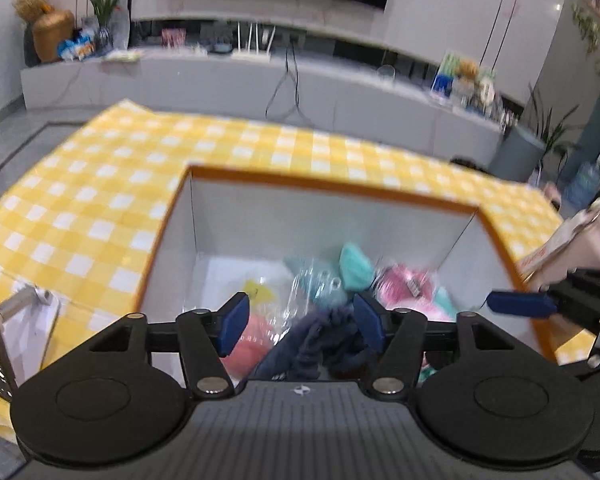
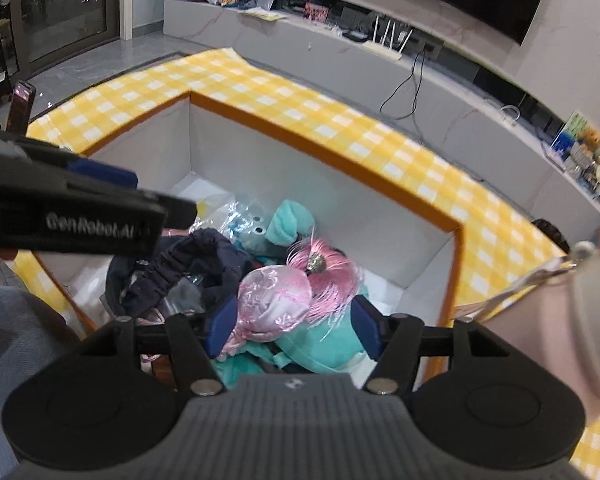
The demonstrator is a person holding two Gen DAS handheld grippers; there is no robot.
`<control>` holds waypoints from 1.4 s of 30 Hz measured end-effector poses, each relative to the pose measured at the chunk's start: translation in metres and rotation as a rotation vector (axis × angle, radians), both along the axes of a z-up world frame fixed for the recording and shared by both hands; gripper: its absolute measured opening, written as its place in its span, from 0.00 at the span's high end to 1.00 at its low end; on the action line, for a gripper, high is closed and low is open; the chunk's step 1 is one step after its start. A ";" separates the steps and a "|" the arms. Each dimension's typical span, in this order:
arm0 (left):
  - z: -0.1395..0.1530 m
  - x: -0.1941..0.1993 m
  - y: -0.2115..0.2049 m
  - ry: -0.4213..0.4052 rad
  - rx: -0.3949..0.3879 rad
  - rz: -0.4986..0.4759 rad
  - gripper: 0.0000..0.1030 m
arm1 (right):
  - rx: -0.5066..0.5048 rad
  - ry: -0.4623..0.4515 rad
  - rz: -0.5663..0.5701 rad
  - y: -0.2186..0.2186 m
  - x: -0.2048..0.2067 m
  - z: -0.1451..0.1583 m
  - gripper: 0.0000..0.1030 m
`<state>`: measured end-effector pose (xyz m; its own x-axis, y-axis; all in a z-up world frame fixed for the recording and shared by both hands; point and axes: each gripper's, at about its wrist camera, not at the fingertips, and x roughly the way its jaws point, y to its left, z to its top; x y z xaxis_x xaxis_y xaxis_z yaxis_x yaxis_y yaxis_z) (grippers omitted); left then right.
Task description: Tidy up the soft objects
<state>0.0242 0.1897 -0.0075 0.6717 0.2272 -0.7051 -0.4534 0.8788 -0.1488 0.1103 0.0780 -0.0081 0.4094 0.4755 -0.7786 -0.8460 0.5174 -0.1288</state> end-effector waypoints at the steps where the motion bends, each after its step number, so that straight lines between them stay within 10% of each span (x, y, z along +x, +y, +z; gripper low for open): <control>1: 0.005 -0.002 -0.002 -0.019 0.005 0.001 0.28 | 0.007 -0.007 -0.004 -0.003 -0.002 0.004 0.39; 16: 0.066 -0.039 -0.058 -0.282 0.157 -0.089 0.25 | 0.182 -0.154 -0.063 -0.069 -0.052 0.068 0.39; 22: 0.079 -0.051 -0.085 -0.355 0.240 -0.111 0.20 | 0.297 -0.198 -0.105 -0.109 -0.073 0.087 0.20; 35: 0.099 -0.071 -0.144 -0.509 0.453 -0.126 0.08 | 0.530 -0.271 -0.481 -0.207 -0.098 0.098 0.07; 42: 0.092 -0.069 -0.155 -0.458 0.405 -0.095 0.00 | 0.571 -0.302 -0.592 -0.237 -0.114 0.099 0.03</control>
